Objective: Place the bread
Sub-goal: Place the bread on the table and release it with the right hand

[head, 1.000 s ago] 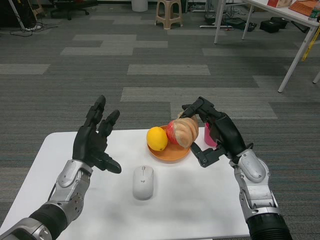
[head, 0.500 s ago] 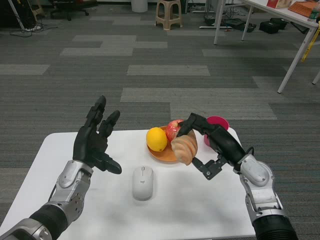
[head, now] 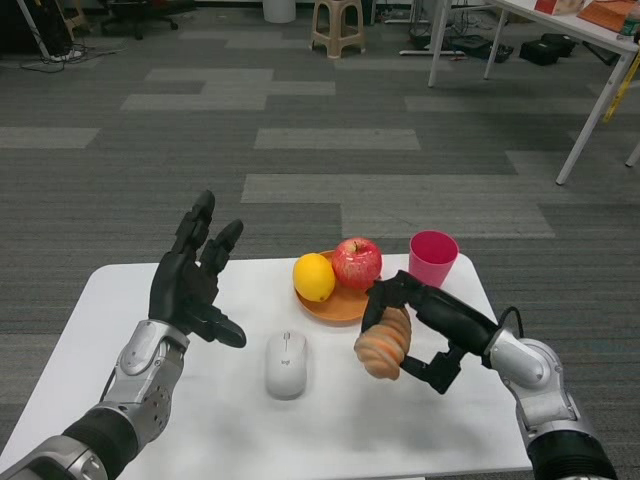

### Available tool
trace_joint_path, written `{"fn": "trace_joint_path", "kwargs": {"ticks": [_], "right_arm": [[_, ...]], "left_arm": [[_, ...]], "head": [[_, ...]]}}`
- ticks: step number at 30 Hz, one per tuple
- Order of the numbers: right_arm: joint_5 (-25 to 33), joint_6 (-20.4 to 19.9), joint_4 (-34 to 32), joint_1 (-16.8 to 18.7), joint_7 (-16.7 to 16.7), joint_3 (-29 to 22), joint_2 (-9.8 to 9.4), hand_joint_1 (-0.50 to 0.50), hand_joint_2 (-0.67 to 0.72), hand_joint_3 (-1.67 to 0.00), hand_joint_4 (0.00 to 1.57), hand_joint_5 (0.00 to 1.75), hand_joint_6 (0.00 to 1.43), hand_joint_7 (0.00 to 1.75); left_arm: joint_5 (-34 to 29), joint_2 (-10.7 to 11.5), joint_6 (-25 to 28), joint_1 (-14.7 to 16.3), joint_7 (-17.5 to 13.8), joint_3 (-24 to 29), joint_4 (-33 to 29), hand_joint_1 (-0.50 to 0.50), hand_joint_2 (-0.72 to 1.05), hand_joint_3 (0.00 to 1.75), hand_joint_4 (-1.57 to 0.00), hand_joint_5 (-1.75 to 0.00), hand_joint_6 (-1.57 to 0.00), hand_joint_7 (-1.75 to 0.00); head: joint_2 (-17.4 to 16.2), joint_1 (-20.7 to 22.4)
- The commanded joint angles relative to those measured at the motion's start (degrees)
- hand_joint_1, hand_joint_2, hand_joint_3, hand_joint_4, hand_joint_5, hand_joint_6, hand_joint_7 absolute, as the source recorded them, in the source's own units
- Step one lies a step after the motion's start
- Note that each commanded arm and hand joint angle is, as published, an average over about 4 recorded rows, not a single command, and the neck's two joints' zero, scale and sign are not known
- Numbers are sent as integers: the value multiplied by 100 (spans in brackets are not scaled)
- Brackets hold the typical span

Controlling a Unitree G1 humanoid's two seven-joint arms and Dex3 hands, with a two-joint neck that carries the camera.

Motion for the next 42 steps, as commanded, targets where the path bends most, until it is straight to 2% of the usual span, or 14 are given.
{"fn": "trace_joint_path", "kwargs": {"ticks": [1, 7, 12, 16, 21, 24, 26, 28, 30, 32, 35, 38, 42], "right_arm": [[-543, -439, 319, -259, 38, -173, -48, -17, -40, -151, 0, 87, 76, 154], [-1233, -710, 932, -511, 38, -415, -136, -18, -35, -151, 0, 87, 70, 154], [-1712, -685, 1620, -757, -26, -689, -134, -17, -29, -159, 0, 87, 53, 159], [-2151, -354, 2176, -937, -57, -913, -108, -17, -22, -159, 0, 87, 34, 161], [-2421, -9, 2288, -962, -89, -1131, -62, -20, -24, -159, 0, 87, 21, 159], [-2476, 53, 2270, -951, -92, -1195, -29, -31, -32, -153, 0, 80, 9, 150], [-2481, 53, 2231, -929, -96, -1217, -20, -40, -38, -143, 0, 73, 3, 136], [-2481, 44, 2127, -902, -107, -1230, -24, -42, -41, -131, 0, 61, 0, 94], [-2481, 40, 2007, -878, -116, -1250, -37, -42, -45, -127, 0, 46, 0, 49], [-2481, 40, 1908, -854, -118, -1263, -59, -42, -48, -127, 0, 27, 0, 23], [-2481, 40, 1734, -806, -118, -1274, -108, -42, -48, -127, 0, 10, 0, 3], [-2481, 48, 1519, -738, -85, -1278, -138, -42, -48, -121, 0, 2, 0, 0], [-2476, 70, 1288, -661, 25, -1285, -143, -42, -48, -125, 0, 0, 0, 0]], "left_arm": [[14, 17, -32, 30, -13, 7, -15, 50, -37, 9, 0, -41, 0, 0], [14, 10, -30, 22, -13, 5, -4, 50, -37, 9, 0, -41, 0, 0], [14, -9, -30, -5, -22, -21, 24, 50, -37, 4, 0, -41, 0, 0], [10, -31, -30, -27, -22, -47, 53, 50, -37, 9, 0, -41, 0, 0], [6, -36, -30, -29, -17, -52, 55, 50, -37, 9, 0, -41, 0, 0], [6, -36, -30, -31, -22, -69, 55, 50, -37, 9, 0, -41, 0, 0], [6, -36, -30, -31, -17, -74, 55, 50, -37, 9, 0, -41, 0, 0], [6, -36, -30, -31, -15, -74, 55, 50, -37, 9, 0, -41, 0, 0], [6, -36, -30, -31, -17, -74, 55, 50, -37, 9, 0, -41, 0, 0], [6, -36, -30, -31, -19, -74, 55, 50, -37, 9, 0, -41, 0, 0], [6, -36, -30, -31, -22, -74, 55, 50, -37, 9, 0, -41, 0, 0], [6, -36, -30, -31, -22, -74, 55, 50, -37, 7, 0, -41, 0, 0], [3, -38, -30, -31, -19, -74, 55, 50, -37, 9, 0, -41, 0, 0]], "head": [[-3, 11], [-14, 7], [-33, -9], [15, -69], [-23, -77], [-22, -69], [-26, -70], [-23, -73], [-19, -74], [-20, -73], [-20, -73], [-20, -73], [7, -45]]}}
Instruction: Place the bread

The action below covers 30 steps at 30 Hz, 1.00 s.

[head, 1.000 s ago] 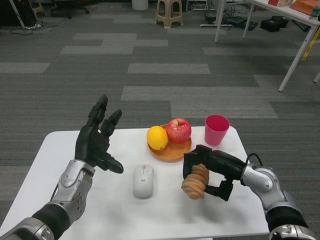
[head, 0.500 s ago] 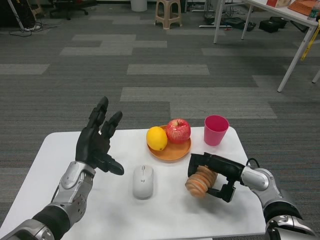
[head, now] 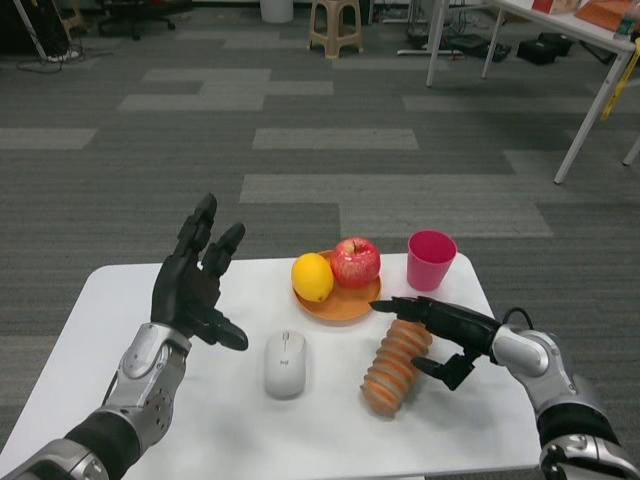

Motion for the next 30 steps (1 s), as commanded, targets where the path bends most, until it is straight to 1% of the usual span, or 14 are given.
{"fn": "trace_joint_path", "kwargs": {"ticks": [1, 3, 8, 10, 12, 14, 17, 18, 21, 23, 26, 27, 29, 30], "right_arm": [[3, 39, -242, 96, 121, -48, -40, -42, -48, -123, 0, 0, 0, 0], [47, 83, -365, 123, 226, -52, -40, -42, -48, -123, 0, 0, 0, 0], [192, 188, -673, 175, 349, -35, -40, -42, -48, -127, 0, 0, 0, 0], [363, 294, -875, 219, 402, 1, -40, -42, -51, -127, 0, 0, 0, 0], [627, 421, -1069, 272, 415, 97, -45, -42, -54, -127, 0, 0, 0, 0], [1040, 672, -1323, 342, 415, 251, -49, -42, -53, -127, 0, 0, 0, 0], [1736, 1030, -1603, 404, 398, 447, -7, -42, -54, -125, 0, 0, 0, 0], [2110, 1107, -1653, 413, 351, 550, 26, -42, -54, -123, 0, 0, 0, 0], [3105, 1234, -1679, 421, 147, 840, 118, -42, -54, -109, 0, 0, 0, 0], [3703, 1480, -1745, 439, -20, 1042, 219, -42, -54, -99, 0, 0, 0, 0], [4312, 2014, -2062, 512, -345, 1227, 432, -42, -49, -87, 0, 0, 0, 0], [4481, 2179, -2189, 540, -464, 1271, 505, -42, -46, -79, 0, 0, 0, 0], [4731, 2333, -2426, 575, -626, 1367, 654, -46, -30, -52, 0, 0, 0, 0], [4764, 2348, -2512, 580, -653, 1396, 724, -48, -16, -36, 0, 0, 0, 0]], "left_arm": [[2, 25, -25, -41, -17, -18, 16, 50, -37, 9, 0, -41, 0, 0], [-2, 25, -25, -41, -17, -18, 16, 50, -37, 9, 0, -41, 0, 0], [-2, 29, -25, -41, -22, -10, 16, 50, -37, 9, 0, -41, 0, 0], [-2, 29, -25, -41, -17, -10, 16, 50, -37, 9, 0, -41, 0, 0], [2, 29, -29, -41, -17, -5, 16, 50, -37, 7, 0, -41, 0, 0], [6, 29, -29, -37, -22, -1, 11, 50, -37, 7, 0, -41, 0, 0], [6, 29, -29, -24, -22, 6, 7, 50, -37, 9, 0, -41, 0, 0], [6, 29, -31, -19, -22, 6, 7, 50, -37, 9, 0, -41, 0, 0], [6, 29, -33, -15, -22, -5, 7, 50, -37, 9, 0, -41, 0, 0], [6, 29, -33, -15, -22, -10, 7, 50, -37, 9, 0, -41, 0, 0], [6, 29, -33, -13, -22, -10, 5, 50, -37, 9, 0, -41, 0, 0], [6, 29, -33, -10, -22, -10, 3, 50, -37, 9, 0, -41, 0, 0], [6, 29, -33, -6, -22, -10, -2, 50, -37, 9, 0, -41, 0, 0], [6, 29, -33, -6, -22, -10, -2, 50, -37, 9, 0, -41, 0, 0]], "head": [[38, 8], [56, 5], [81, 19], [93, 35], [113, 52], [116, 48], [117, 47], [117, 47], [117, 47], [138, 74], [169, 114], [159, 103], [159, 103], [159, 103]]}}
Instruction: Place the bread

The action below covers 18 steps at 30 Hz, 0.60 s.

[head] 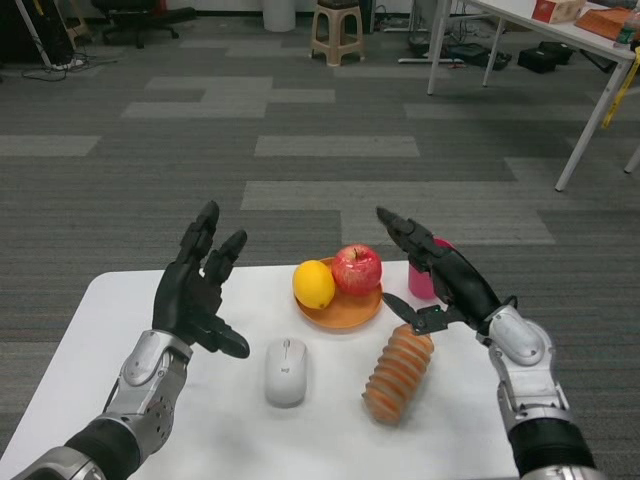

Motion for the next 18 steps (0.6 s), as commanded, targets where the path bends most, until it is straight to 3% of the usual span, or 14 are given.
{"fn": "trace_joint_path", "kwargs": {"ticks": [1, 3, 5, 6, 11, 18], "right_arm": [[304, 186, -392, 86, -205, 122, 247, -50, -3, -24, 0, 0, 0, 0], [308, 194, -524, 86, -240, 157, 357, -48, 28, -12, 0, 0, 0, 0], [313, 216, -643, 99, -363, 214, 414, -45, 53, -6, 0, 0, 0, 0], [319, 223, -680, 108, -429, 247, 418, -44, 60, -4, 0, 0, 0, 0], [343, 251, -766, 121, -596, 381, 440, -33, 72, 0, 0, 0, 0, 0], [352, 265, -788, 121, -660, 473, 467, -25, 72, 0, 0, 0, 0, 0]], "left_arm": [[8, 31, -27, -6, -22, -7, -5, 50, -37, 9, 0, -41, 0, 0], [8, 31, -27, -6, -22, -7, -5, 50, -37, 9, 0, -41, 0, 0], [8, 31, -27, -6, -17, -7, -5, 50, -37, 9, 0, -41, 0, 0], [8, 33, -27, -6, -17, -7, -5, 50, -37, 9, 0, -41, 0, 0], [8, 40, -27, -6, -22, -7, -5, 50, -37, 9, 0, -41, 0, 0], [8, 36, -27, -6, -22, -7, -14, 50, -37, 9, 0, -41, 0, 0]], "head": [[-1, -2], [-10, -7], [-16, -9], [-19, -3], [-20, -2], [-35, -5]]}}
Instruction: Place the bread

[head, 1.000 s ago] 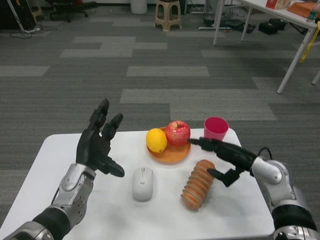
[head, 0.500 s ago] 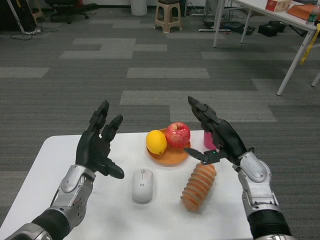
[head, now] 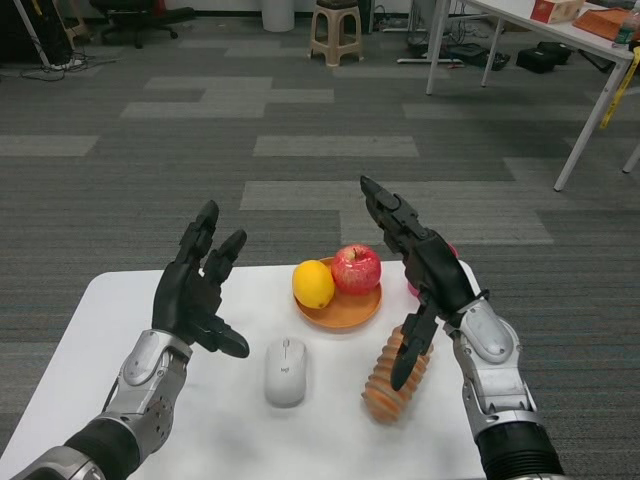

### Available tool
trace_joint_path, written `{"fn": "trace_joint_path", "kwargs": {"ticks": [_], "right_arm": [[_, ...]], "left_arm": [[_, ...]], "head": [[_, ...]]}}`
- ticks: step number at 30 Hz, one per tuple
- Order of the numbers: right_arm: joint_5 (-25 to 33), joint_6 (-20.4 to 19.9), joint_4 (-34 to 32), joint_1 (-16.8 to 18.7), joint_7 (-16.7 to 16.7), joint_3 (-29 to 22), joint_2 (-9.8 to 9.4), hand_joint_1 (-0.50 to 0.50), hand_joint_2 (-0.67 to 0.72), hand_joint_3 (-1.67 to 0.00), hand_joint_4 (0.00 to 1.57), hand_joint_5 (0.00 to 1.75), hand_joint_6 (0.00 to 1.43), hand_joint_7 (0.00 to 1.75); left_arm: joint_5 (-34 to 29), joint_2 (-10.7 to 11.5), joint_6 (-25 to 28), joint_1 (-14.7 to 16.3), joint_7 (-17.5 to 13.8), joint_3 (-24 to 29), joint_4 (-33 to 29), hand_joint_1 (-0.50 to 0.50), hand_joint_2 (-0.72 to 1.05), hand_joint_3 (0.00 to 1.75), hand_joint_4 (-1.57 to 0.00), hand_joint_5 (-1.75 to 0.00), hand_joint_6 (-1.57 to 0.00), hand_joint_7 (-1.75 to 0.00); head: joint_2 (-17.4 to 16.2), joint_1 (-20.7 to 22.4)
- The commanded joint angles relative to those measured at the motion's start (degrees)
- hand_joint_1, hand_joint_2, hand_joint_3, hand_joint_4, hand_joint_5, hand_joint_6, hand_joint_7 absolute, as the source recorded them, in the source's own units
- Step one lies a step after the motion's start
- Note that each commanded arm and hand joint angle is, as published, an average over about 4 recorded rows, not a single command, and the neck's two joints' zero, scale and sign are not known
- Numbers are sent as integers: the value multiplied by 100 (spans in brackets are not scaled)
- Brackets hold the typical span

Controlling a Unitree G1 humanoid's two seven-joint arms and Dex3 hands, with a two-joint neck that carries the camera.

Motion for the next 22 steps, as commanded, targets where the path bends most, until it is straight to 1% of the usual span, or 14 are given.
{"fn": "trace_joint_path", "kwargs": {"ticks": [1, 3, 7, 10, 14, 18, 22], "right_arm": [[52, 62, -57, 32, -98, 11, 26, -25, 72, 0, 0, 0, 0, 0], [65, 62, -70, 32, -164, 15, 39, -25, 72, 0, 0, 0, 0, 0], [96, 58, -110, 45, -287, 46, 65, -21, 72, 0, 0, 0, 0, 0], [120, 54, -132, 45, -333, 96, 79, -22, 72, 0, 0, 0, 0, 0], [129, 54, -136, 43, -368, 121, 83, -21, 72, 0, 0, 0, 0, 0], [137, 54, -136, 43, -388, 121, 83, -21, 72, 0, 0, 0, 0, 0], [159, 48, -148, 41, -409, 109, 80, -22, 72, 0, 0, 0, 0, 0]], "left_arm": [[8, 34, -25, -6, -22, -6, -13, 50, -37, 9, 0, -41, 0, 0], [8, 34, -25, -6, -22, -6, -13, 50, -37, 9, 0, -41, 0, 0], [16, 34, -25, -6, -18, -6, -13, 50, -37, 9, 0, -41, 0, 0], [16, 37, -25, -6, -20, -10, -13, 50, -37, 7, 0, -41, 0, 0], [16, 39, -25, -6, -20, -15, -15, 50, -37, 9, 0, -41, 0, 0], [16, 39, -25, -6, -20, -8, -28, 50, -37, 7, 0, -41, 0, 0], [16, 39, -25, 3, -22, 3, -42, 50, -37, 9, 0, -41, 0, 0]], "head": [[-17, -3], [-19, -3], [-26, -7], [-25, -7], [-28, 10], [-28, 12], [-28, 12]]}}
